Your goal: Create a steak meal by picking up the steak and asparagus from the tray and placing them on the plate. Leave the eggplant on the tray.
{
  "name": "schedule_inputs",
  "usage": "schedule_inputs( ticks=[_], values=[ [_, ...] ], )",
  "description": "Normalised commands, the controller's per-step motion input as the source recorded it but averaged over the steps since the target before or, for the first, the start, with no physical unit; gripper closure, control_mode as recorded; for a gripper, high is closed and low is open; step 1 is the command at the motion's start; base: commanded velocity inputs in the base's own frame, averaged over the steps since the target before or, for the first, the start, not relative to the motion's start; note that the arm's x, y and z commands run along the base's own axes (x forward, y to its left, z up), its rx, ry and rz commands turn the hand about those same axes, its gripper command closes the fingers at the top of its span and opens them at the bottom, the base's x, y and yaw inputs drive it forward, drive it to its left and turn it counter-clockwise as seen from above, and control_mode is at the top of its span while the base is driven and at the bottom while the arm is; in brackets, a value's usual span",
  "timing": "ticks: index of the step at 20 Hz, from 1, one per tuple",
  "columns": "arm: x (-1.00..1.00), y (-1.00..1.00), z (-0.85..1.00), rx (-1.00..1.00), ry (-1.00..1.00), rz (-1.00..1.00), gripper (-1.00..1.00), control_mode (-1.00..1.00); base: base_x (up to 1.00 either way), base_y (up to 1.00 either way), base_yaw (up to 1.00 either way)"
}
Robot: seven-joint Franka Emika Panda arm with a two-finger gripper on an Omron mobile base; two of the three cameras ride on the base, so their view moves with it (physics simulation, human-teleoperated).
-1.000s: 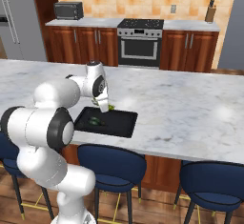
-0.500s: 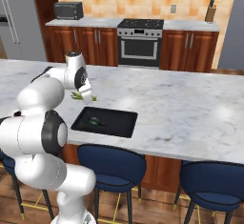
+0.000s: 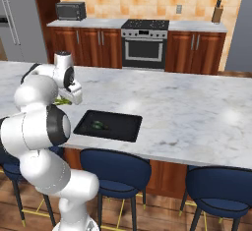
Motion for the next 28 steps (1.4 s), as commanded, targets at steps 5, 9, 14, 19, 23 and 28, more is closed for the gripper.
schedule_inputs(
  ticks=[5, 9, 14, 19, 23, 28],
  values=[
    [-0.03, 0.99, 0.00, 0.00, 0.04, 0.38, 1.00, -1.00, 0.00, 0.00, 0.00],
    [-0.01, 0.92, -0.11, 0.00, 0.01, 0.34, 1.00, -1.00, 0.00, 0.00, 0.00],
    [0.00, 0.75, -0.31, 0.00, 0.00, 0.34, 1.00, -1.00, 0.00, 0.00, 0.00],
    [0.00, 0.69, -0.45, 0.00, 0.01, 0.34, 1.00, -1.00, 0.00, 0.00, 0.00],
    [0.08, 0.45, -0.48, 0.00, 0.05, 0.30, 1.00, -1.00, 0.00, 0.00, 0.00],
    [0.39, 0.31, -0.44, 0.00, 0.00, 0.14, 1.00, -1.00, 0.00, 0.00, 0.00]
  ],
)
